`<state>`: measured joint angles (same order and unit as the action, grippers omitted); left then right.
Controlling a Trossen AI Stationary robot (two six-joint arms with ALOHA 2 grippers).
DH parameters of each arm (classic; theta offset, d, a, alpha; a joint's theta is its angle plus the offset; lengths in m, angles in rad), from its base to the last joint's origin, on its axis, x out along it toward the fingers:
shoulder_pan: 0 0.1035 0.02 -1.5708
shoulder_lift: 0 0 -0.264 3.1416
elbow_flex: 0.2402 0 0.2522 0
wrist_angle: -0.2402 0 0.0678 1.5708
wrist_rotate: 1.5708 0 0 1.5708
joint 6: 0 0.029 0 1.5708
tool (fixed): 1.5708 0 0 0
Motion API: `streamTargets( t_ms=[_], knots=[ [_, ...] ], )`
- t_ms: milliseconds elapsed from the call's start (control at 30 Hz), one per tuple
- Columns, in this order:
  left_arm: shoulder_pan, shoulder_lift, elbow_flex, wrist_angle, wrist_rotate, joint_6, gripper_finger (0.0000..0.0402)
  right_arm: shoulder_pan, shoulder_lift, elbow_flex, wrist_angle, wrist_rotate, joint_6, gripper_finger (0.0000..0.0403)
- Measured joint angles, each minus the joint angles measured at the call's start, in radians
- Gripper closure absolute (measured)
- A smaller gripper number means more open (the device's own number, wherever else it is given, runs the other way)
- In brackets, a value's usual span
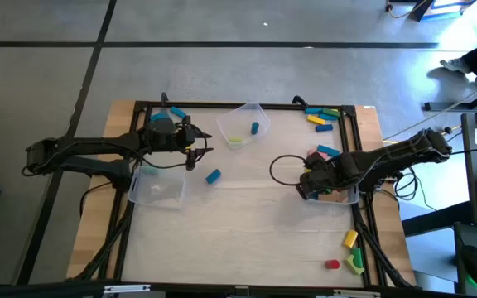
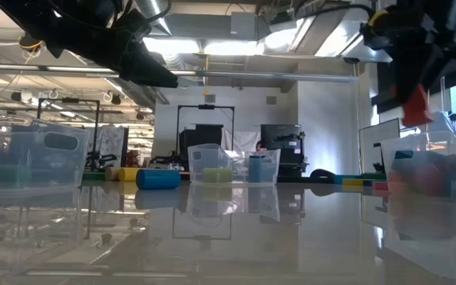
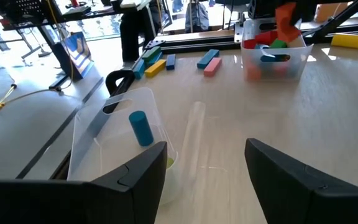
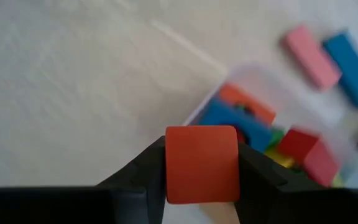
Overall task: Sort blocks by size
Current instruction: Put the orange arch block into the bottom right transparent bin, then put the blue cylindrical block into the top transparent bin
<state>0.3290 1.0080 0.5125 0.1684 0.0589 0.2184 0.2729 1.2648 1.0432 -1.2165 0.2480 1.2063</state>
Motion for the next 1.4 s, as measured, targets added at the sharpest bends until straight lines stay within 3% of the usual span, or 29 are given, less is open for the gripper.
streamTargets(
  t_ms=[233, 533, 700, 900, 1200, 1400],
  knots=[
    [0.0, 0.0, 0.0, 0.0, 0.0, 0.002, 0.019, 0.024, 0.0, -0.078, 0.008, -0.112, 0.182, 0.0248],
    [0.001, -0.001, 0.0, 0.008, 0.0, 0.033, 0.019, -0.051, 0.0, -0.029, -0.018, -0.301, 0.165, 0.0143],
    [0.001, -0.001, 0.0, 0.007, 0.0, 0.029, 0.019, -0.164, 0.0, 0.042, -0.011, -0.188, 0.049, 0.0111],
    [0.001, 0.001, 0.0, -0.002, 0.0, 0.018, 0.019, -0.309, 0.002, 0.071, -0.02, 0.059, -0.01, 0.0109],
    [0.001, 0.001, 0.0, -0.001, 0.0, 0.013, 0.019, -0.562, 0.034, 0.069, -0.032, 0.074, -0.195, 0.0109],
    [0.002, 0.002, 0.0, -0.002, 0.0, 0.014, 0.019, -0.694, 0.049, -0.015, 0.062, 0.052, -0.307, 0.011]
  ],
)
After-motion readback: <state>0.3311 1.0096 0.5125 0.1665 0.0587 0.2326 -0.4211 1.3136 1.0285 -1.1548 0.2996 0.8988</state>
